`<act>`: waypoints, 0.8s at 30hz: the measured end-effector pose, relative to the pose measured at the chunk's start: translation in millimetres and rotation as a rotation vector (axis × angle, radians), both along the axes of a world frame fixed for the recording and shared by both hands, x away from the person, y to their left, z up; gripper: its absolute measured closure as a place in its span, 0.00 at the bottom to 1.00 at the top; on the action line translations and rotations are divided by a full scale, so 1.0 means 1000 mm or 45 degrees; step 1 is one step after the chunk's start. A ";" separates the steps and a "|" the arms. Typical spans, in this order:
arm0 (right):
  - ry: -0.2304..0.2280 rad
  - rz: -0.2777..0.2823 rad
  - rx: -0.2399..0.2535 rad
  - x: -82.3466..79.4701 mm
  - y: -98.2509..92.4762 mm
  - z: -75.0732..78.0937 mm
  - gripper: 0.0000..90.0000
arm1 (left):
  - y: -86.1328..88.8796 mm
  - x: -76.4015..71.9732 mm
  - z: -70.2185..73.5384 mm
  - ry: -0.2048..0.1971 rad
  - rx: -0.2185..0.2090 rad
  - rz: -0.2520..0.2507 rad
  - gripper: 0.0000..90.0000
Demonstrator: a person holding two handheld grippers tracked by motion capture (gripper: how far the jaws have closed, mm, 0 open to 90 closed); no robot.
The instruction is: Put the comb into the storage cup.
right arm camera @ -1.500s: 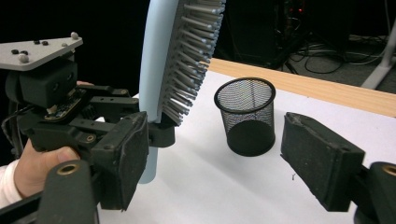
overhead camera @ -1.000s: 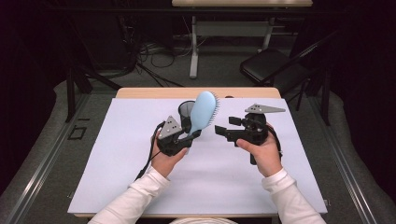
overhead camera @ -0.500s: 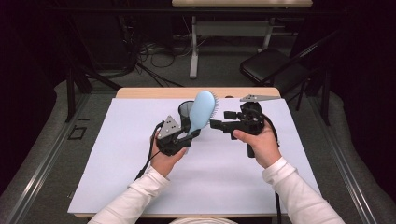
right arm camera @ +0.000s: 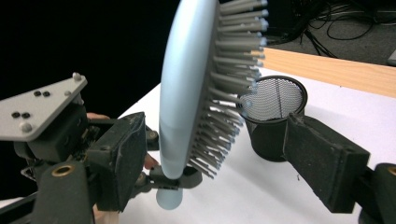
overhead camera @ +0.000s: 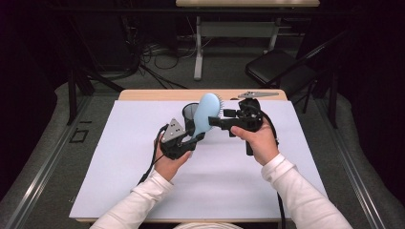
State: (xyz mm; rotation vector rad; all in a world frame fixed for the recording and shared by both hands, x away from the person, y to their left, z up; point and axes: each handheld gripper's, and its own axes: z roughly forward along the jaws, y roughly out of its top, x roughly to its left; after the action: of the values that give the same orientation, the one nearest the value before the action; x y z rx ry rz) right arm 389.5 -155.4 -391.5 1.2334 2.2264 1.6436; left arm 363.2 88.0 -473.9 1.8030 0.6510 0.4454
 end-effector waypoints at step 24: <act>0.036 -0.031 0.091 0.019 0.011 0.000 0.29 | -0.003 -0.001 -0.003 0.009 0.008 -0.005 0.77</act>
State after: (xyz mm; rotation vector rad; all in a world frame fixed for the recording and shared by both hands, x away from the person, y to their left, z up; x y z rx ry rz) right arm 408.6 -144.6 -391.3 1.3034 2.1775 1.7216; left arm 362.7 85.3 -477.1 1.8119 0.6517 0.4395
